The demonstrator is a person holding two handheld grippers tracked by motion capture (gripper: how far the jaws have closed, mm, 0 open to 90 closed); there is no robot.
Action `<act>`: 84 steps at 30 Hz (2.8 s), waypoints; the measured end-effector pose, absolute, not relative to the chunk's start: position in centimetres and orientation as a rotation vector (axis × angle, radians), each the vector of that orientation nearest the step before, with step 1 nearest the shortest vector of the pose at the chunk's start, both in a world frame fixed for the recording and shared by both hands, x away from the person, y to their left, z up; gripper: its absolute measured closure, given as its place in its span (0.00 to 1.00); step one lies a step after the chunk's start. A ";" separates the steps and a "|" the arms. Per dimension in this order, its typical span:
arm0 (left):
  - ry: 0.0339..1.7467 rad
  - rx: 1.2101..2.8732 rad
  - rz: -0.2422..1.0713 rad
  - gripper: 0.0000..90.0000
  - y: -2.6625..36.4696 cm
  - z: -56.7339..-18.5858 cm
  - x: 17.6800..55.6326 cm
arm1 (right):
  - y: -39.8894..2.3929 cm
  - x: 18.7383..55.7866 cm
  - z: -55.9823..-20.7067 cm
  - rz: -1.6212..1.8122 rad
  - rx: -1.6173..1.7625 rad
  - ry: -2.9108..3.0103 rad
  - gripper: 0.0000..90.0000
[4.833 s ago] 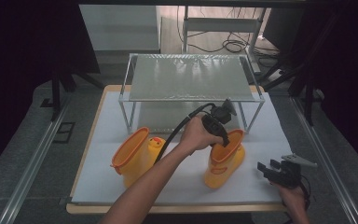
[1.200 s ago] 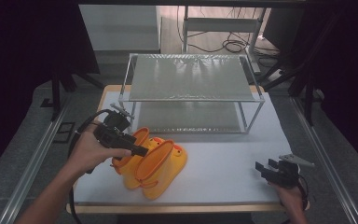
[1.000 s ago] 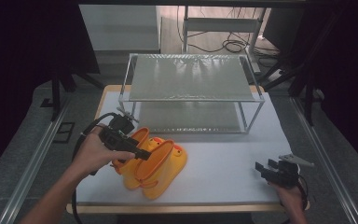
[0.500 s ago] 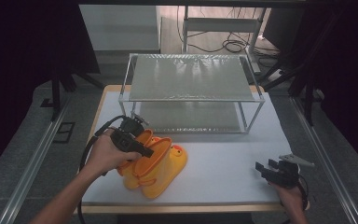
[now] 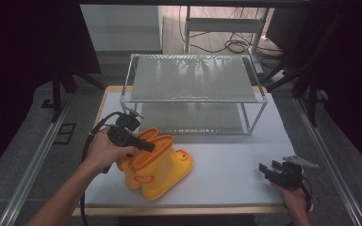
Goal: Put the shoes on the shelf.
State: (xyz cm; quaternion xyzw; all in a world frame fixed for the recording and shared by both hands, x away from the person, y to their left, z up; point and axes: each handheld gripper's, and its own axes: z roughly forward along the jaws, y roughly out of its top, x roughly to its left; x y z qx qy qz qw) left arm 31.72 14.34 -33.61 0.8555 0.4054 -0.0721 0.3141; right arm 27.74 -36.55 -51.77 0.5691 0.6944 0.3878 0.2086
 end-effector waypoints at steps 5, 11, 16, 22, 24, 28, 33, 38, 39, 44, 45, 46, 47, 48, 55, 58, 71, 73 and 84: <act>1.004 2.226 -0.243 0.91 13.1 -32.4 31.5 | -36.7 27.7 -51.7 1.080 1.588 1.925 0.40; 0.926 2.228 -0.238 0.91 11.1 -30.3 31.4 | -36.7 27.6 -51.6 1.084 1.582 1.924 0.40; 0.872 2.237 -0.237 0.91 8.9 -28.8 31.9 | -36.6 27.6 -51.6 1.081 1.586 1.929 0.40; 0.809 2.264 -0.237 0.91 6.2 -27.0 32.5 | -36.8 27.6 -51.6 1.088 1.588 1.922 0.40; 0.789 2.273 -0.236 0.91 5.3 -26.2 32.7 | -36.9 27.6 -51.6 1.089 1.589 1.919 0.40; 0.757 2.273 -0.241 0.91 3.7 -24.9 32.9 | -37.0 27.6 -51.6 1.088 1.591 1.917 0.40; 0.732 2.271 -0.240 0.91 2.0 -23.5 33.1 | -37.1 27.5 -51.5 1.093 1.594 1.909 0.40; 0.721 2.268 -0.246 0.91 0.8 -22.4 33.5 | -37.2 27.5 -51.5 1.095 1.600 1.906 0.40; 0.712 2.273 -0.248 0.91 0.6 -22.2 33.6 | -37.2 27.5 -51.5 1.097 1.604 1.901 0.40; 0.707 2.270 -0.252 0.91 0.0 -21.0 34.3 | -37.3 27.6 -51.5 1.099 1.606 1.898 0.40; 0.712 2.262 -0.255 0.91 -0.2 -20.7 34.4 | -37.3 27.6 -51.5 1.100 1.610 1.897 0.40; 0.714 2.260 -0.261 0.91 -0.2 -20.5 34.6 | -37.3 27.6 -51.5 1.105 1.613 1.892 0.40; 0.714 2.258 -0.258 0.91 -0.3 -20.2 34.7 | -37.3 27.6 -51.5 1.104 1.608 1.893 0.40; 0.714 2.256 -0.259 0.91 -0.4 -20.0 34.9 | -37.3 27.6 -51.5 1.104 1.609 1.892 0.40; 0.723 2.237 -0.264 0.91 -1.0 -18.1 36.4 | -37.5 27.6 -51.5 1.104 1.616 1.890 0.40; 0.727 2.216 -0.270 0.91 -1.1 -17.3 37.1 | -37.6 27.6 -51.5 1.104 1.613 1.887 0.40; 0.839 2.105 -0.238 0.91 -0.1 -13.7 42.2 | -37.8 27.6 -51.6 1.107 1.624 1.878 0.40; 0.874 2.085 -0.205 0.91 0.2 -13.2 43.0 | -37.9 27.6 -51.6 1.109 1.625 1.876 0.40; 1.118 2.006 -0.052 0.91 1.5 -13.0 47.9 | -38.0 27.6 -51.6 1.114 1.632 1.869 0.40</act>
